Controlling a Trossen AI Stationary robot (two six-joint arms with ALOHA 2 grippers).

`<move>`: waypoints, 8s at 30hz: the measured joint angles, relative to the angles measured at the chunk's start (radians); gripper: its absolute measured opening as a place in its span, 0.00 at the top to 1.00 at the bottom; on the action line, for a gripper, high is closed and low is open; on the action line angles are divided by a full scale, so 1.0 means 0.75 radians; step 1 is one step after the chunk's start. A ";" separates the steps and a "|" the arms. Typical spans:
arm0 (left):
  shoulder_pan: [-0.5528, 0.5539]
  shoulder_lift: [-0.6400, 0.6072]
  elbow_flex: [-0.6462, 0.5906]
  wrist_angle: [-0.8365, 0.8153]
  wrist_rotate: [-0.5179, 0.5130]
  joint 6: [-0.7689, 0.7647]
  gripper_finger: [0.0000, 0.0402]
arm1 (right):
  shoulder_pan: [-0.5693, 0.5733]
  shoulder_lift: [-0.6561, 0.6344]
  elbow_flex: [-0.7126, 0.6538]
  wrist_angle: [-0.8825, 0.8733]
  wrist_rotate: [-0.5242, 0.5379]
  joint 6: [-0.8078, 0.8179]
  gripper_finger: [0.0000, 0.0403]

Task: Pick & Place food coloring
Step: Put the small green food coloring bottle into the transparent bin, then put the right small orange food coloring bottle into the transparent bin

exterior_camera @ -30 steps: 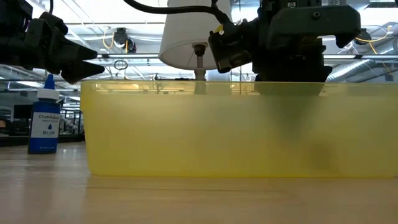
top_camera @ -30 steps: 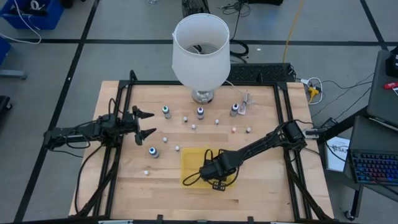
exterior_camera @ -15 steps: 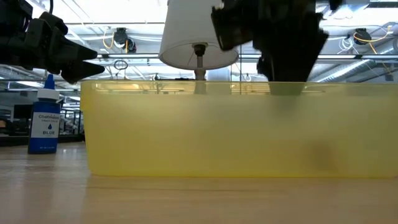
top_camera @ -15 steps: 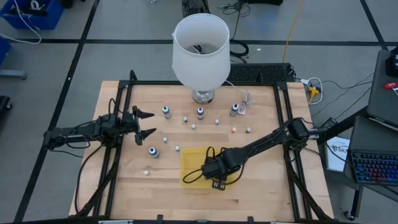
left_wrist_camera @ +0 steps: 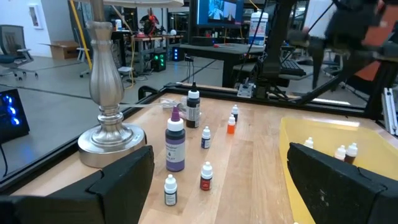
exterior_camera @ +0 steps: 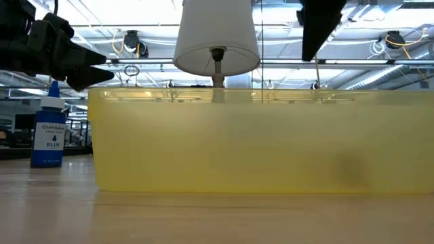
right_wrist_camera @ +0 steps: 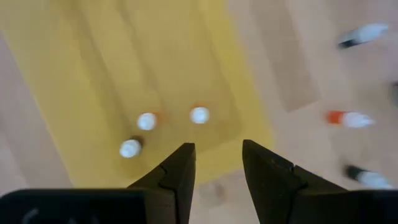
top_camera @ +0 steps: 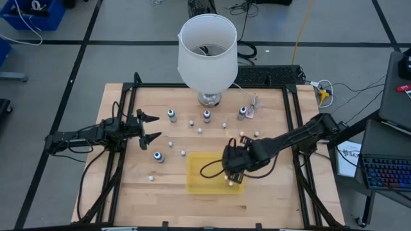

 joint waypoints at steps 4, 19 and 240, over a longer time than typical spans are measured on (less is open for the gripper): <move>0.000 0.000 0.000 0.000 0.000 0.000 0.09 | -0.003 -0.082 0.000 -0.050 0.102 -0.172 0.70; 0.000 0.000 0.000 0.000 0.000 0.000 0.09 | -0.219 -0.319 -0.229 -0.142 0.174 0.121 0.65; 0.000 0.000 0.000 -0.001 0.000 0.000 0.09 | -0.745 -0.136 -0.746 0.548 -0.231 -0.212 0.48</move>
